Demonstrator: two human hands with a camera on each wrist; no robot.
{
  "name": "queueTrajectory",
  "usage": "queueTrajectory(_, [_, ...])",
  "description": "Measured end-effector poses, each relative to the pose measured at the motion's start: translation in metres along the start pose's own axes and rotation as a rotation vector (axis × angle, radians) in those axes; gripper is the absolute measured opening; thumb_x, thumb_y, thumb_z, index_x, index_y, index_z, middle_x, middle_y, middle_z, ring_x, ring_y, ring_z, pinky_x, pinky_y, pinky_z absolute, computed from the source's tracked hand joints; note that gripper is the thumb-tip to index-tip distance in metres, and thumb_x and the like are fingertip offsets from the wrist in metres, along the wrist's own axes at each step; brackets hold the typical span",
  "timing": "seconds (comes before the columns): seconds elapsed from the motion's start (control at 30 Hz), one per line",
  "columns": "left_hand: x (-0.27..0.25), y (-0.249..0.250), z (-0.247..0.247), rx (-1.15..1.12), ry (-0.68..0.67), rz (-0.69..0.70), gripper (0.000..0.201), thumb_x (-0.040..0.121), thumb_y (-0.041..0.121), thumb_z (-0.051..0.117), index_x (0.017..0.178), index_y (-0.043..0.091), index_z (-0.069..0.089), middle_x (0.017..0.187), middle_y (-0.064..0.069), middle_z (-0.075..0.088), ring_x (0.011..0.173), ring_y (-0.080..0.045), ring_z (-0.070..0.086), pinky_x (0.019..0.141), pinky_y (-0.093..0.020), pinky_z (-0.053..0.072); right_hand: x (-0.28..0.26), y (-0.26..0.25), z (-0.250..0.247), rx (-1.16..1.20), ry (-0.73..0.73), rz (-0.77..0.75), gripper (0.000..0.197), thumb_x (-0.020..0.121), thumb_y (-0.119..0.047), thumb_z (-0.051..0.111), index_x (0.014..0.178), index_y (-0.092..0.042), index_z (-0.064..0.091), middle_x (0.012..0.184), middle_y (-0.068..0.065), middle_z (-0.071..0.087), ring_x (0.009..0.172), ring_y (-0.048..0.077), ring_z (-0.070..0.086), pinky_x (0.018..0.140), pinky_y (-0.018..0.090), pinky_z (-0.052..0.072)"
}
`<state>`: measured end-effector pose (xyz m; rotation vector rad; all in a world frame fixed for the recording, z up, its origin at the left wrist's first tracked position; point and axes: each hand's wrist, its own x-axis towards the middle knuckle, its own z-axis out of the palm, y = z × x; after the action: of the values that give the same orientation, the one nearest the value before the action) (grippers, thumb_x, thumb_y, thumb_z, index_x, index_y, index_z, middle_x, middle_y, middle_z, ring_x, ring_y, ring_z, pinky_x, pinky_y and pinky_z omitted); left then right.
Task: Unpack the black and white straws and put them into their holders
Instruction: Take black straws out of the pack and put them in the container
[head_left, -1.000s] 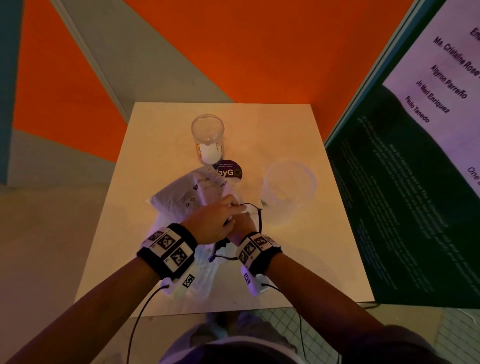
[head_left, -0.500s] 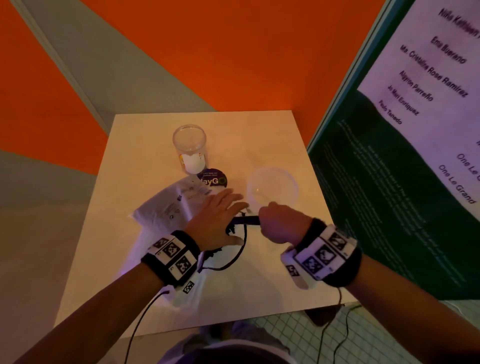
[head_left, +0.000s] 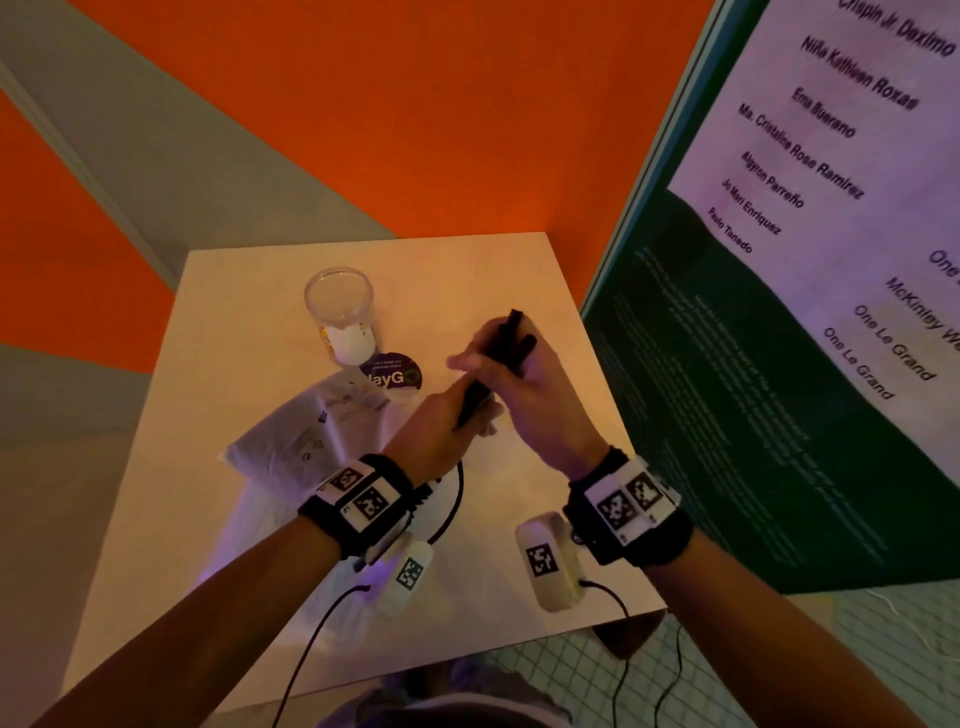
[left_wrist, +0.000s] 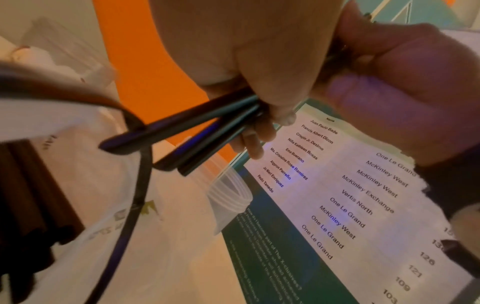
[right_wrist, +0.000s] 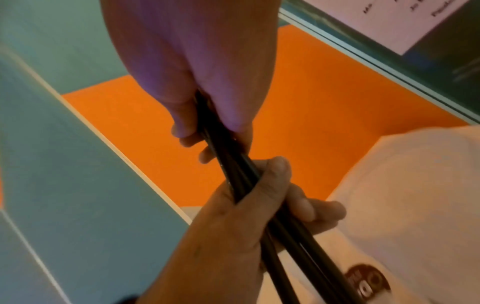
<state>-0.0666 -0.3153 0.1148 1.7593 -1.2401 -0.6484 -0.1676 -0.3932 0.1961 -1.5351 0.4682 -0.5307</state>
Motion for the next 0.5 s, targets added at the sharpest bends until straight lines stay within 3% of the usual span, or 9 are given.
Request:
queueTrajectory(0.03, [0.004, 0.001, 0.0, -0.023, 0.006, -0.019, 0.022, 0.094, 0.024, 0.057, 0.111, 0.015, 0.048, 0.081, 0.011, 0.063, 0.07, 0.008, 0.06, 0.059, -0.006, 0.042, 0.003, -0.004, -0.005, -0.013, 0.008, -0.037, 0.015, 0.09, -0.004, 0.058, 0.097, -0.014, 0.05, 0.093, 0.014, 0.059, 0.095, 0.04, 0.06, 0.081, 0.055, 0.048])
queueTrajectory(0.1, [0.012, -0.002, -0.001, -0.031, -0.016, -0.065, 0.047, 0.087, 0.035, 0.065, 0.124, 0.017, 0.042, 0.108, 0.007, 0.061, 0.092, -0.004, 0.059, 0.069, -0.01, 0.043, 0.013, -0.013, -0.023, 0.042, 0.038, -0.103, 0.012, 0.089, -0.007, 0.056, 0.092, -0.017, 0.051, 0.089, 0.008, 0.059, 0.091, 0.031, 0.059, 0.09, 0.048, 0.048])
queueTrajectory(0.17, [0.013, -0.014, -0.003, 0.019, -0.03, -0.072, 0.067, 0.083, 0.036, 0.07, 0.136, 0.019, 0.034, 0.132, 0.006, 0.047, 0.118, -0.007, 0.046, 0.088, -0.013, 0.037, 0.025, -0.02, -0.047, 0.115, 0.126, -0.165, 0.012, 0.089, -0.009, 0.056, 0.09, -0.021, 0.054, 0.085, 0.0, 0.062, 0.09, 0.026, 0.059, 0.096, 0.046, 0.046])
queueTrajectory(0.23, [0.009, -0.03, -0.004, 0.185, -0.036, -0.057, 0.076, 0.084, 0.034, 0.069, 0.145, 0.019, 0.026, 0.151, 0.0, 0.03, 0.139, -0.015, 0.026, 0.11, -0.029, 0.027, 0.038, -0.015, -0.07, 0.163, 0.234, -0.193, 0.014, 0.089, -0.006, 0.058, 0.091, -0.019, 0.054, 0.082, -0.003, 0.063, 0.086, 0.022, 0.062, 0.095, 0.044, 0.046])
queueTrajectory(0.33, [-0.003, -0.05, -0.003, 0.471, -0.096, -0.052, 0.072, 0.087, 0.037, 0.063, 0.147, 0.025, 0.024, 0.158, -0.001, 0.013, 0.146, -0.022, 0.009, 0.115, -0.049, 0.022, 0.052, 0.019, -0.084, 0.136, 0.336, -0.12, 0.018, 0.09, -0.001, 0.057, 0.094, -0.017, 0.05, 0.077, -0.006, 0.062, 0.08, 0.017, 0.065, 0.093, 0.039, 0.049])
queueTrajectory(0.5, [-0.031, -0.069, -0.006, 0.572, -0.194, 0.013, 0.038, 0.085, 0.026, 0.065, 0.118, 0.025, 0.048, 0.156, -0.003, 0.015, 0.141, -0.031, 0.021, 0.112, -0.048, 0.029, 0.052, 0.085, -0.083, 0.055, 0.398, 0.091, 0.025, 0.09, -0.005, 0.057, 0.103, -0.023, 0.046, 0.078, 0.0, 0.063, 0.082, 0.023, 0.063, 0.091, 0.045, 0.048])
